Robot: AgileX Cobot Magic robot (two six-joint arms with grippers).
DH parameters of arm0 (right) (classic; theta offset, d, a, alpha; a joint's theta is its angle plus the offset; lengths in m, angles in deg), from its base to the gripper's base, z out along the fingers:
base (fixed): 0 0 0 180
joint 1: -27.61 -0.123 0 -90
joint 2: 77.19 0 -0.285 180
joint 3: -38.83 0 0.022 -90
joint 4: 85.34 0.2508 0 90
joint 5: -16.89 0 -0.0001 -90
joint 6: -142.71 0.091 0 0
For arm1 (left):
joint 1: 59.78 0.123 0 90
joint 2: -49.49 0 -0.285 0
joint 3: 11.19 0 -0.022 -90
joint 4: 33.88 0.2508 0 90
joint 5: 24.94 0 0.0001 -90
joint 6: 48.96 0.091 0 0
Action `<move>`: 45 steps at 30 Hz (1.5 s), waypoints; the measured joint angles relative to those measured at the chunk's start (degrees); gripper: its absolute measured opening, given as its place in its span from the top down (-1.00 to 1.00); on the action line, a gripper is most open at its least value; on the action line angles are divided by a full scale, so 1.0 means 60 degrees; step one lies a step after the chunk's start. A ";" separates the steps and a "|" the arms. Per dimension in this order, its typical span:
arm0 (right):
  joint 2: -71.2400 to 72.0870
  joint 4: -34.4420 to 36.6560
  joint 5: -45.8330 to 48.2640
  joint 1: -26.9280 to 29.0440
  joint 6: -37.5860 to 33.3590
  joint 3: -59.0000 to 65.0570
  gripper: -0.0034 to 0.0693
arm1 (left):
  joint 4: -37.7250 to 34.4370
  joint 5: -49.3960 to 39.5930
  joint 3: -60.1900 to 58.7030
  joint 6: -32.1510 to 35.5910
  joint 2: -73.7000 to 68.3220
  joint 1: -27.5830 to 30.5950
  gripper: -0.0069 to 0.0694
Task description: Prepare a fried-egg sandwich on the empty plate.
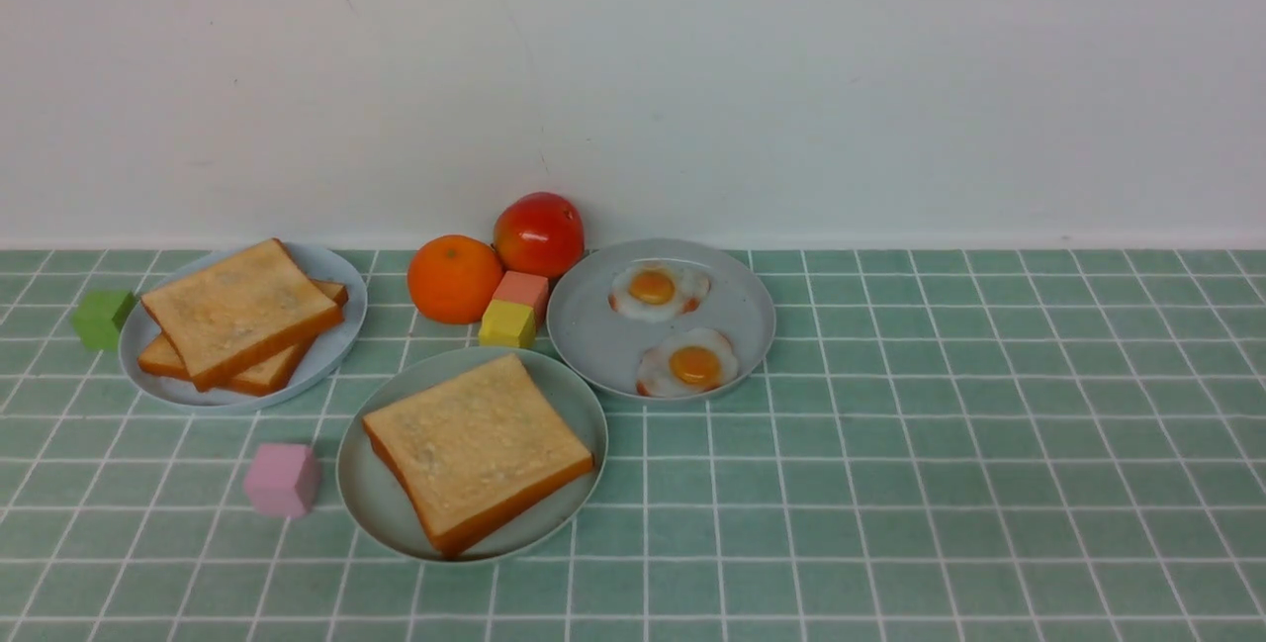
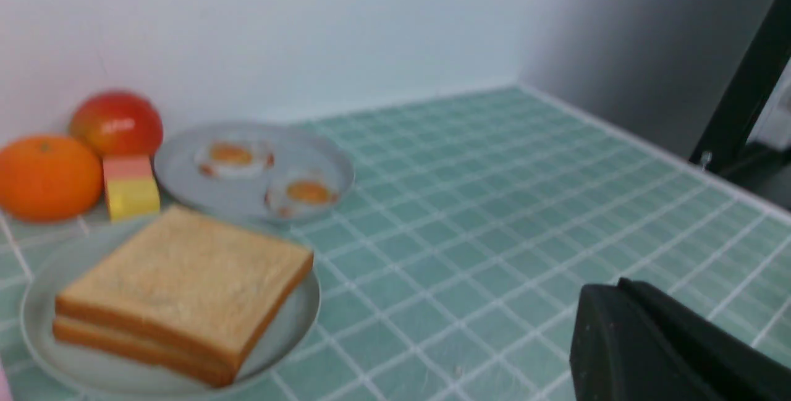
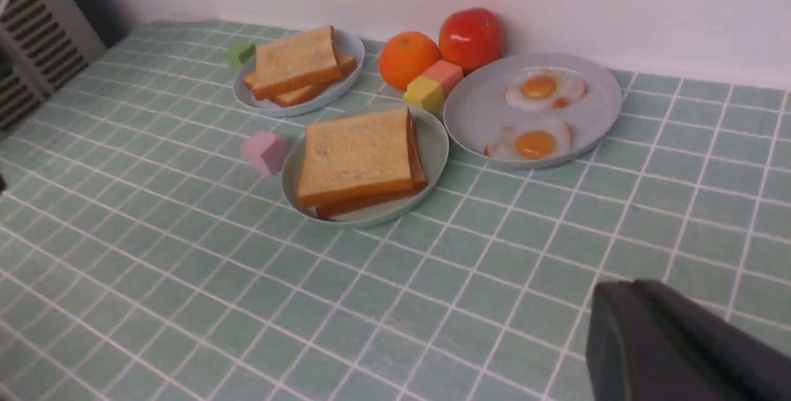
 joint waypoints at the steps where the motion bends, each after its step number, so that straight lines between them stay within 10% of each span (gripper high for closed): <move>1: 0.0000 -0.0014 -0.0001 0.0000 0.0000 0.0179 0.93 | 0.0000 -0.0204 0.0000 0.0000 0.0000 0.0000 0.85; 13: 0.0152 -0.0729 -0.0315 0.0346 0.0000 0.1189 0.92 | 0.0000 -0.0872 -0.0002 0.0000 0.0009 0.0000 0.85; 22: 0.2430 0.1464 -0.2879 0.5098 -0.2827 0.4788 0.94 | 0.0000 -0.0879 -0.0002 0.0000 0.0009 0.0000 0.85; 45: 0.3298 0.1906 -0.3083 0.5444 -0.4183 0.6109 0.93 | 0.0000 -0.0889 -0.0010 -0.0017 -0.0010 0.0000 0.82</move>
